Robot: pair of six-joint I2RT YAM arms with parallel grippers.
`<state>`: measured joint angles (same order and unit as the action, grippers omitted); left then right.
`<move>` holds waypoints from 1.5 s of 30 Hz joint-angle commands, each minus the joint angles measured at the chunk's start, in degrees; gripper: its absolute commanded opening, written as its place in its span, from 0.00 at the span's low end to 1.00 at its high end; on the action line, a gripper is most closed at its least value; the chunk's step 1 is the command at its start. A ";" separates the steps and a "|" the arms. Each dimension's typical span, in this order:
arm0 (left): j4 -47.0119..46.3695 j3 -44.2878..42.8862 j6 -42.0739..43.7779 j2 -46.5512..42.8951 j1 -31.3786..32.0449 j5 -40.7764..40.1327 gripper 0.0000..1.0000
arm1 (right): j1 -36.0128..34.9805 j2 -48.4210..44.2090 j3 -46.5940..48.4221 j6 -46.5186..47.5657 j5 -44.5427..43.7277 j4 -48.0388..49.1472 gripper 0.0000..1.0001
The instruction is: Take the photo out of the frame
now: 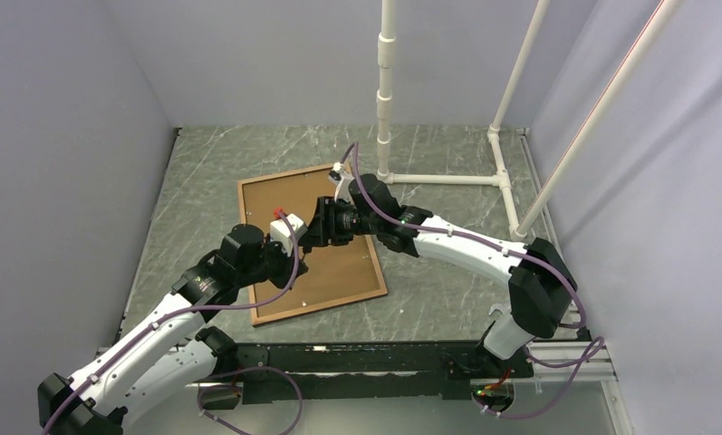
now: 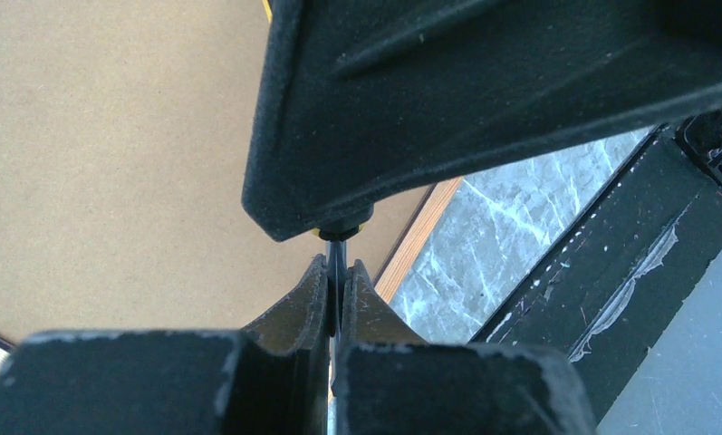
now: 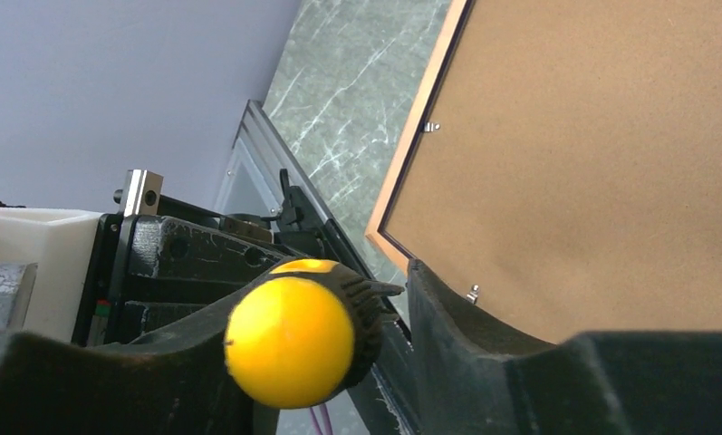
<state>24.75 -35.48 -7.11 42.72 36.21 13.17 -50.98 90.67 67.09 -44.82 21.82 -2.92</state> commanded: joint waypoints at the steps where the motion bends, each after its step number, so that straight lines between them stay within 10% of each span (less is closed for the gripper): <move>1: -3.26 -1.29 0.78 -0.78 0.23 -0.36 0.00 | -0.89 -0.23 1.78 0.90 -1.82 0.33 0.41; 5: -3.16 -1.52 0.72 -0.32 0.22 0.41 0.00 | -1.34 -0.28 1.39 1.19 -2.80 0.97 0.03; 10: -2.75 -1.96 -0.21 0.09 0.23 0.73 0.04 | -1.34 -2.93 -1.51 4.10 -6.48 1.49 0.00; 14: -0.36 -3.52 -3.70 1.56 0.23 -3.89 0.57 | -1.30 -6.00 -2.69 6.97 -14.65 -0.84 0.00; 18: 0.26 -4.14 -7.18 1.27 0.20 -7.82 0.75 | -1.31 -8.29 -2.79 9.37 -27.26 -7.23 0.00; 27: 1.67 -0.56 -28.81 1.33 0.17 -10.35 0.74 | 0.25 -8.50 0.70 17.05 -48.54 -18.05 0.00; 45: -21.40 20.84 -48.16 -2.33 2.39 4.84 0.71 | 6.97 5.29 13.24 25.04 -36.22 -24.72 0.00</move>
<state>10.57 -14.15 -51.88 38.68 37.04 15.66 -43.68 95.57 76.36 -21.80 -16.49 -26.87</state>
